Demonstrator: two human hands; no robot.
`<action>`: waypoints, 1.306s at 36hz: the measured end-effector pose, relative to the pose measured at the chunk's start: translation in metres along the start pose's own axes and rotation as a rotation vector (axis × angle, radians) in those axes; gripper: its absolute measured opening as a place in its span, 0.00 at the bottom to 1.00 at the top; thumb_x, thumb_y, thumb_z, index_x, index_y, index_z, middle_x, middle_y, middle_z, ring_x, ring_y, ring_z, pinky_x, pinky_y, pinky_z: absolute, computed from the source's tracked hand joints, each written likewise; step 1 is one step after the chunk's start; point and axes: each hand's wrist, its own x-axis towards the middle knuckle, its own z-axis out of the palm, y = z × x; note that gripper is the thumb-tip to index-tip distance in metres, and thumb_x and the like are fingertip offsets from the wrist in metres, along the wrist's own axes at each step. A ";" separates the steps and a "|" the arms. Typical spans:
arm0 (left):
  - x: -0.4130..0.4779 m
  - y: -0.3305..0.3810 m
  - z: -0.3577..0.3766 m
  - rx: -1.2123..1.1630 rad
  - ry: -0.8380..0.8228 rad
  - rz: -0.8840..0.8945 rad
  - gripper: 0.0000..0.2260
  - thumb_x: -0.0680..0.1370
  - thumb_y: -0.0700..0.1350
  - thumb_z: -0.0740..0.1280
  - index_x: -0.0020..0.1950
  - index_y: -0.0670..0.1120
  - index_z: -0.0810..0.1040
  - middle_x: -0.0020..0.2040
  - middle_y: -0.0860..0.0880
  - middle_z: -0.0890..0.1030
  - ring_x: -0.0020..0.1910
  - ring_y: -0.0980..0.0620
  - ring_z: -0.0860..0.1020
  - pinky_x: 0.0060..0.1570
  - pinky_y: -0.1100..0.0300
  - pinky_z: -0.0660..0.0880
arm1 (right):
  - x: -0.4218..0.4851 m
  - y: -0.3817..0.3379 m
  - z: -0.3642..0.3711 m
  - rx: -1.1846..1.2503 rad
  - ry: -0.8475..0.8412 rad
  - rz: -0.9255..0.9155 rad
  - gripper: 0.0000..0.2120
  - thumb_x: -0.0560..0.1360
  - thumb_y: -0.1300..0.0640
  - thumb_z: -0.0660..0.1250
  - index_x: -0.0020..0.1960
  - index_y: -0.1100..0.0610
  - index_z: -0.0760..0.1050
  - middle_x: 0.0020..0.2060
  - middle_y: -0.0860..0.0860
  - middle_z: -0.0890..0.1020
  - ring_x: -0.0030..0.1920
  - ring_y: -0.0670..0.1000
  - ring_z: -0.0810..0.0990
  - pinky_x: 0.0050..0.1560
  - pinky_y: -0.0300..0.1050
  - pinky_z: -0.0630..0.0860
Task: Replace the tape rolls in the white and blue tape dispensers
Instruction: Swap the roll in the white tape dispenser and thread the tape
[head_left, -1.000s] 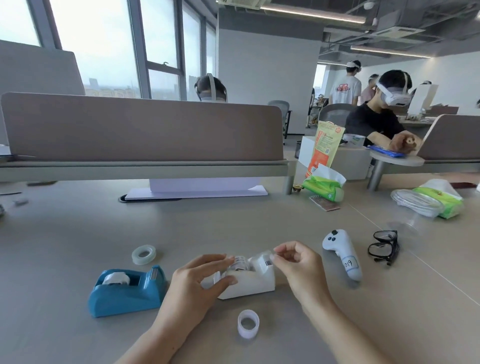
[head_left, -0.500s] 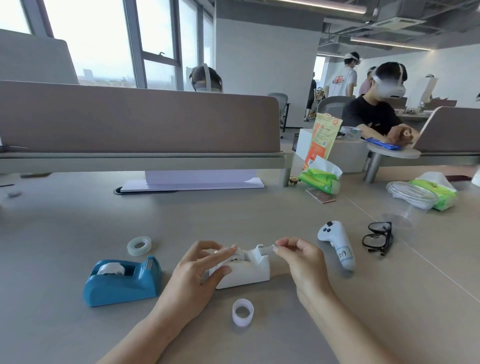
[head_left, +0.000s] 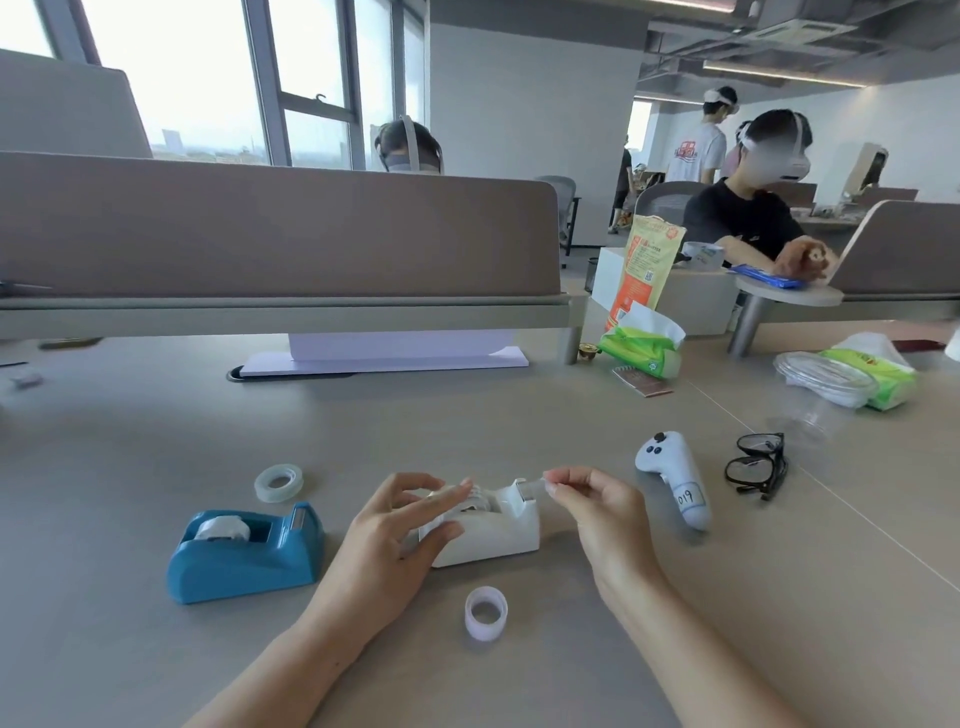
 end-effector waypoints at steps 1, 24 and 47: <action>0.000 0.000 0.000 0.000 0.000 0.000 0.17 0.73 0.56 0.67 0.62 0.67 0.78 0.58 0.61 0.75 0.53 0.61 0.78 0.50 0.79 0.69 | 0.000 0.001 0.000 -0.002 -0.001 0.006 0.08 0.72 0.66 0.71 0.38 0.55 0.82 0.37 0.48 0.85 0.38 0.40 0.80 0.37 0.24 0.72; -0.001 -0.003 0.002 0.004 -0.006 -0.020 0.17 0.74 0.57 0.66 0.62 0.68 0.77 0.58 0.62 0.75 0.55 0.60 0.78 0.51 0.76 0.70 | -0.004 0.002 0.002 -0.060 -0.056 0.042 0.12 0.73 0.68 0.68 0.39 0.54 0.85 0.41 0.48 0.87 0.44 0.43 0.80 0.45 0.33 0.71; -0.001 0.001 -0.001 0.024 -0.005 -0.009 0.17 0.74 0.57 0.65 0.62 0.67 0.77 0.58 0.60 0.76 0.54 0.58 0.79 0.51 0.66 0.75 | -0.006 0.001 0.002 -0.398 -0.055 -0.312 0.20 0.75 0.69 0.64 0.40 0.46 0.86 0.42 0.46 0.82 0.36 0.48 0.78 0.34 0.32 0.68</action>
